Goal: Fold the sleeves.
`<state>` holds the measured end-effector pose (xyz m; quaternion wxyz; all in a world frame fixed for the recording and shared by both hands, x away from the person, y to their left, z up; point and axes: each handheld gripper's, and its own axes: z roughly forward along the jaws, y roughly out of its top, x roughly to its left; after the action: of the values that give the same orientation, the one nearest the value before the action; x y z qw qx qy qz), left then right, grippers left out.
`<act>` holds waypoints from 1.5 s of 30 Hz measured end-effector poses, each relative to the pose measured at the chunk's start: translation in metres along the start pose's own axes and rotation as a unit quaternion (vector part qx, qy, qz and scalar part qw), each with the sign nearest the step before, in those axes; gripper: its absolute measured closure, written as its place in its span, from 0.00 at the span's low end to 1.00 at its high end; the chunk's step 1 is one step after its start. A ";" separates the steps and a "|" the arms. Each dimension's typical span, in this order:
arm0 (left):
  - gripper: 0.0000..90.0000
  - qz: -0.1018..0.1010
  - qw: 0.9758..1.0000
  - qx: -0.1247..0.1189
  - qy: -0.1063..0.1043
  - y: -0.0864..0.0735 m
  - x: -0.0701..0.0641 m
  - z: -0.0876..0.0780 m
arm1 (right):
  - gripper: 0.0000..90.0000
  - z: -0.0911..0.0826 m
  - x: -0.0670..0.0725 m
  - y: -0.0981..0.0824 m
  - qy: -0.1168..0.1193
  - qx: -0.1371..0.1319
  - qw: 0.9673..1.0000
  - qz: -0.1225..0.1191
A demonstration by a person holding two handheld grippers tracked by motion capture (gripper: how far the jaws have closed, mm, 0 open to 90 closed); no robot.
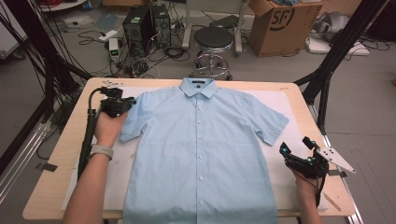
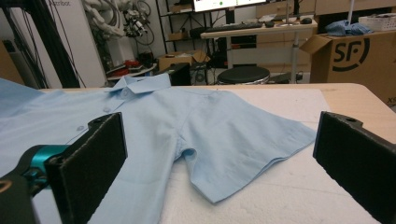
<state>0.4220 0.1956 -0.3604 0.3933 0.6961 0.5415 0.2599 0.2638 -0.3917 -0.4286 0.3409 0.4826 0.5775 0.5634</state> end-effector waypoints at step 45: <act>0.02 0.049 0.980 -0.143 -0.130 -0.036 -0.047 -0.032 | 0.02 -0.004 -0.008 -0.001 -0.005 0.011 1.000 0.015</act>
<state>0.3641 0.1627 -0.3694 0.5427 0.6859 0.4083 0.2615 0.2620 -0.4008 -0.4307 0.3301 0.4977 0.5745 0.5598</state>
